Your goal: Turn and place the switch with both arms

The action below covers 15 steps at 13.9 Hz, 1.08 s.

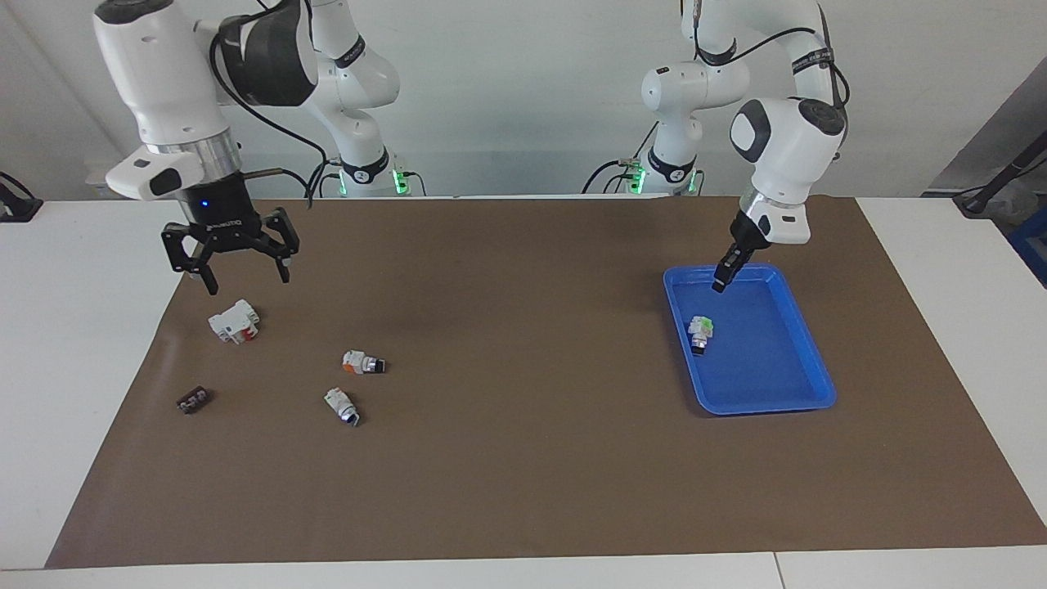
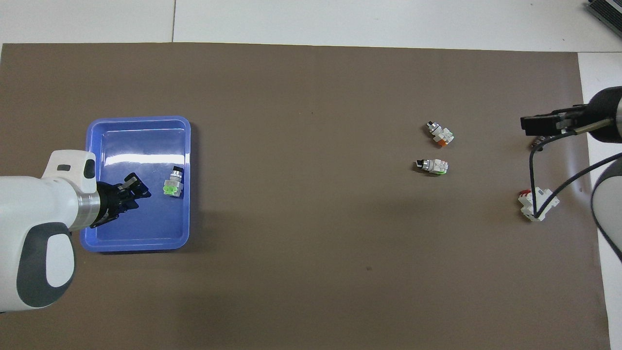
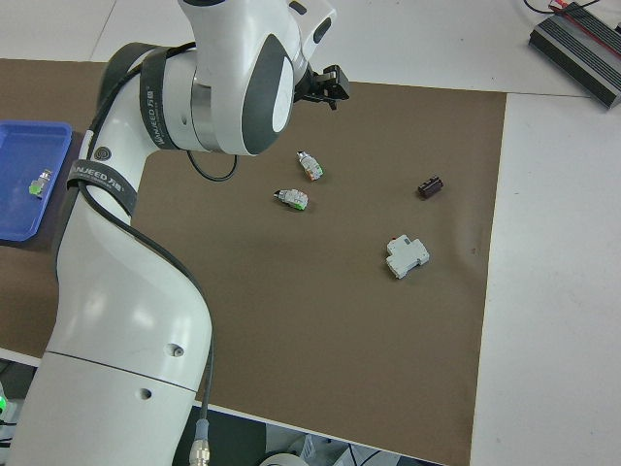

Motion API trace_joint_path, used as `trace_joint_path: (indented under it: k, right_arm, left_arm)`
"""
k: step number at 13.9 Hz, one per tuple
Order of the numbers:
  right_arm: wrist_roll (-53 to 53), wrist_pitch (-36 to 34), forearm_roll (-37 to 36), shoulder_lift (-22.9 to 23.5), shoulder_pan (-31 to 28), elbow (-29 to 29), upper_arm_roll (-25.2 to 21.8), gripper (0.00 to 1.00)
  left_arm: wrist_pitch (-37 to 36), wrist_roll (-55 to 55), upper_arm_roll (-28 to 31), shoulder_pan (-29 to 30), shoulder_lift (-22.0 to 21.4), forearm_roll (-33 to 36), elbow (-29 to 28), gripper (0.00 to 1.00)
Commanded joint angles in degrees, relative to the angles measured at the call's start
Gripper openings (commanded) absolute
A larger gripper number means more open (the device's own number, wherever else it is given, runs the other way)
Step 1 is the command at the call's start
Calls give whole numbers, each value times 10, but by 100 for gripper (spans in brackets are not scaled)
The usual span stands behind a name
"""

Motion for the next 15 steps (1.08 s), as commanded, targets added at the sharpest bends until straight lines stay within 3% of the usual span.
trace_joint_path:
  k: [1, 3, 5, 6, 7, 10, 12, 15]
  right_arm:
    - [81, -68, -20, -1, -2, 26, 1, 100]
    - [144, -101, -20, -17, -2, 12, 3, 100]
    - [146, -104, -20, -25, -1, -2, 3, 100]
    - [145, -103, -20, -24, -3, -1, 3, 100]
    - [145, -116, -15, -28, -2, -5, 3, 100]
    - [149, -139, -14, -40, -2, -21, 3, 100]
    - [150, -146, -13, -39, -3, -24, 3, 100]
    - [150, -166, -2, -7, -8, 21, 1, 100]
  left_arm:
    - [-39, 157, 9, 4, -3, 8, 49, 69]
    - [-66, 304, 25, 3, 4, 9, 95, 69]
    - [-128, 375, 43, 1, 31, 9, 167, 70]
    - [-161, 379, 45, -3, 47, 10, 203, 75]
    - [-183, 382, 53, -7, 63, 11, 236, 91]
    - [-253, 383, 66, -35, 112, 72, 354, 100]
    - [-310, 383, 68, -51, 145, 97, 437, 100]
    - [-352, 383, 88, -56, 162, 100, 476, 100]
